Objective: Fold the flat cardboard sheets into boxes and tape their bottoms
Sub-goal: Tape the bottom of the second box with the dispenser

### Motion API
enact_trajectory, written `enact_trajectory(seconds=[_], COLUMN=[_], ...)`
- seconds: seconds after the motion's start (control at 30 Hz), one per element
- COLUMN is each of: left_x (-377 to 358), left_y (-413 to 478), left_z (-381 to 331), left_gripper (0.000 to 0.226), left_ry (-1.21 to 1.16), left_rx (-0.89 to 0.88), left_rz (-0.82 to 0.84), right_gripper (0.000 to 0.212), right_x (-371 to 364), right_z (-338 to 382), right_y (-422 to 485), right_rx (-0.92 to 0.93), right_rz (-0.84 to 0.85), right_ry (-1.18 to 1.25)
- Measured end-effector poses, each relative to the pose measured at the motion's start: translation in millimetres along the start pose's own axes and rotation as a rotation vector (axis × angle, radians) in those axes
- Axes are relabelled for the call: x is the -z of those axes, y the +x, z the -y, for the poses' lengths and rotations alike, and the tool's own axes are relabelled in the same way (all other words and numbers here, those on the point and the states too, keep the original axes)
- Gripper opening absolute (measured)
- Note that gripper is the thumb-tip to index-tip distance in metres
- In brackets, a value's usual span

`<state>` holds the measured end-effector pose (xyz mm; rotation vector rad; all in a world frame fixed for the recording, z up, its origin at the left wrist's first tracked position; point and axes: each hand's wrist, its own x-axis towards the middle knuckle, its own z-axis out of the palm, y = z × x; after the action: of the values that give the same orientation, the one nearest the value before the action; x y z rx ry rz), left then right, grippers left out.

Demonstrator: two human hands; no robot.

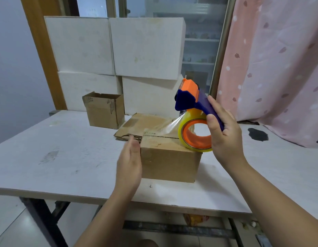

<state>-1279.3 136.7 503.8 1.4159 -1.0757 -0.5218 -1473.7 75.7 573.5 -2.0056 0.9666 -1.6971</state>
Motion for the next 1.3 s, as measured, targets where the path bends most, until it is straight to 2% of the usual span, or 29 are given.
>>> enact_trajectory(seconds=[0.07,0.17,0.3,0.4,0.57,0.67,0.87,1.03,1.2,1.3], left_x=[2,-4,-13,-16,-18,-17,-17,-19,-20,-20], left_y=[7,18,34,38,39,39,45,47,45,44], left_z=[-15,-32,-41,-34,-30,-30,-34,-37,-38,-38], left_gripper=[0.089,0.097,0.105,0.107,0.102,0.089,0.077,0.072,0.073,0.074], left_ry=[0.031,0.248,0.703,0.857,0.884,0.903,0.995,0.995,0.993,0.998], left_rx=[-0.173,-0.346,-0.391,-0.402,-0.409,-0.414,-0.446,-0.418,-0.426,-0.412], left_rz=[-0.045,0.045,0.228,0.226,0.229,0.244,0.347,0.399,0.414,0.421], right_gripper=[0.037,0.035,0.034,0.035,0.037,0.036,0.031,0.031,0.037,0.059], right_x=[0,2,5,9,12,17,30,37,39,34], right_z=[0,-2,-4,-5,-5,-5,-10,-14,-15,-19], right_y=[0,2,6,10,19,31,53,59,51,38], right_rx=[-0.001,-0.022,-0.034,-0.022,-0.004,0.013,0.027,0.038,-0.004,-0.013], right_rz=[0.004,0.017,0.073,0.142,0.231,0.267,0.415,0.469,0.42,0.309], right_ry=[0.005,0.039,0.031,-0.005,-0.026,-0.07,-0.222,-0.247,-0.132,-0.019])
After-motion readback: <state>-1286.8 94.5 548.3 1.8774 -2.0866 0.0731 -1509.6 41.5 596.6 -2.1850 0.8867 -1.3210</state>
